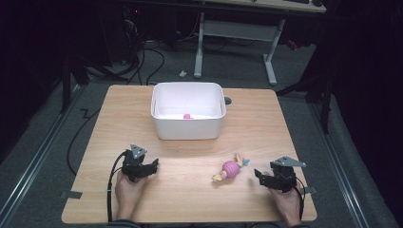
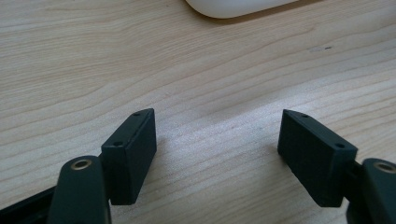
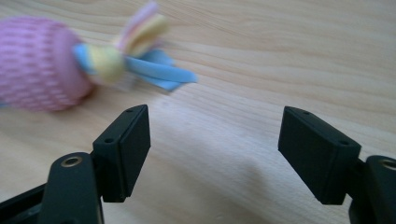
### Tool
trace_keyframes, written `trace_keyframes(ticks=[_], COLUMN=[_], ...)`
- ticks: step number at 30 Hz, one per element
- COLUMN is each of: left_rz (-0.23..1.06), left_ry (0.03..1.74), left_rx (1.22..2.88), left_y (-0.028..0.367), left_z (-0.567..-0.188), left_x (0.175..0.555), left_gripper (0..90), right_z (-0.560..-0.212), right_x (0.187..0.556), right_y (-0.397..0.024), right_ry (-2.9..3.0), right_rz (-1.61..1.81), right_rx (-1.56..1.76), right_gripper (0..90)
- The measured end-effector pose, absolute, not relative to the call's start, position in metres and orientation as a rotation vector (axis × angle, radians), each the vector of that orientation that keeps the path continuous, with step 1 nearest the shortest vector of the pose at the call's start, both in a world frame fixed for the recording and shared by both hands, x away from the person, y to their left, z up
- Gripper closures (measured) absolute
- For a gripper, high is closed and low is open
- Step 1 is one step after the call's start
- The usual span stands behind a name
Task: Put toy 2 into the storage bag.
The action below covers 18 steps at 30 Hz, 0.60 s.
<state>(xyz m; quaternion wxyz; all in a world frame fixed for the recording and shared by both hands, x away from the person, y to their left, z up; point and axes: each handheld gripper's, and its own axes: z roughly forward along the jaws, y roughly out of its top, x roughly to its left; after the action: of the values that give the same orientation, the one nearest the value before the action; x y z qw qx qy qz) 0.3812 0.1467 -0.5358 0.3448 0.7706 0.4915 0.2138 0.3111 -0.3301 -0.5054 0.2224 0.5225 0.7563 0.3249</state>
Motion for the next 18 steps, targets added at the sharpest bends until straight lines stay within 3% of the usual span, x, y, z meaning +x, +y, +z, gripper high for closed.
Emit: trace_keyframes(ticks=[10,18], left_rz=[0.552,0.551], left_ry=[1.274,1.274], left_rx=[2.003,2.0], left_y=[0.147,0.147], left_z=[-0.536,-0.536], left_x=[0.381,0.381], left_gripper=[27.5,27.2], right_z=[-0.487,-0.476], right_x=[0.29,0.301], right_y=[-0.293,-0.262], right_ry=[2.233,2.326], right_rz=[0.979,0.986], right_rx=[1.236,1.109], right_gripper=[22.9,19.6])
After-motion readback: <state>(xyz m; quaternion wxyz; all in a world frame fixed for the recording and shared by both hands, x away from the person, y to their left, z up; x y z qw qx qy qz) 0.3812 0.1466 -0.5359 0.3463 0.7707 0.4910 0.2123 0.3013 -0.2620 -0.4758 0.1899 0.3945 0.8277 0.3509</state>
